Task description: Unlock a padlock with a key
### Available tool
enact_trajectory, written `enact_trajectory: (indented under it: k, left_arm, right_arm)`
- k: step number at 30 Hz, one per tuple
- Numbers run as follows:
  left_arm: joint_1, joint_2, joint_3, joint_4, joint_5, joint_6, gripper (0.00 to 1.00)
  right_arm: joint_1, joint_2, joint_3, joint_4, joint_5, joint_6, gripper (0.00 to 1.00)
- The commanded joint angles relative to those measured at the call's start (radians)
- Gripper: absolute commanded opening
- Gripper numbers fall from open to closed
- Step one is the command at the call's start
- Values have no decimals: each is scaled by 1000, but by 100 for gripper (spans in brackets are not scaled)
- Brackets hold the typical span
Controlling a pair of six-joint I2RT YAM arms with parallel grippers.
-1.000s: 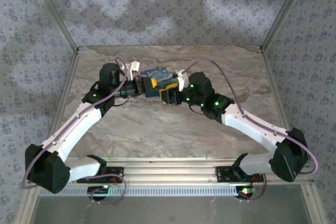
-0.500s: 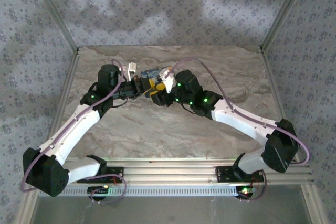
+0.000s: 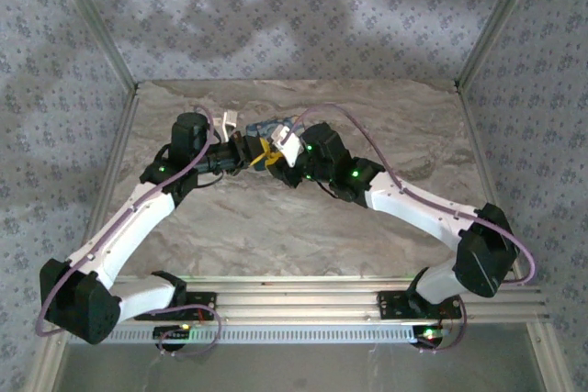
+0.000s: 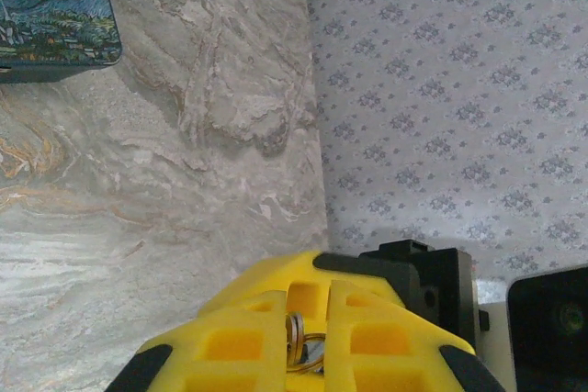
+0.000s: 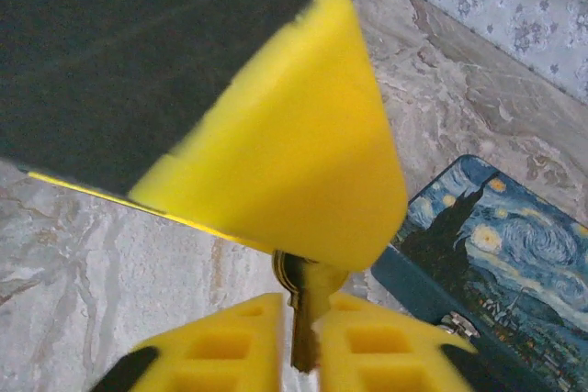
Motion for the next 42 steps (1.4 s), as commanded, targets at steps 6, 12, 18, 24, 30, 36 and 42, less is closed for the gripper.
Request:
enact_trajectory:
  k: [6,12,18,24,30,36,42]
  left_arm:
    - [6,-26,18,-38,-13,-17,0]
    - [6,-23,31,-50,-17,-19,0]
    - [8,-28,34,-65,-23,3,0]
    - [9,-26,41,-64,-8,52,1]
    - [37,-68,102,-127,16,235,66]
    - [47,-206,86,-112,3,620,72]
    - [-94,-311,-26,-28,-43,1048,70]
  right_arm:
    - [-5,-33,29,-73,-43,-62,0]
    - [-11,-65,-8,-47,-60,-65,0]
    - [-11,-118,-72,11,-49,-88,0]
    - [-13,-131,-48,-86,-110,-105,0]
    - [-66,-108,36,-303,-311,-40,0]
    - [-155,-138,83,-454,-521,21,0]
    - [-191,-161,135,-612,-566,36,0]
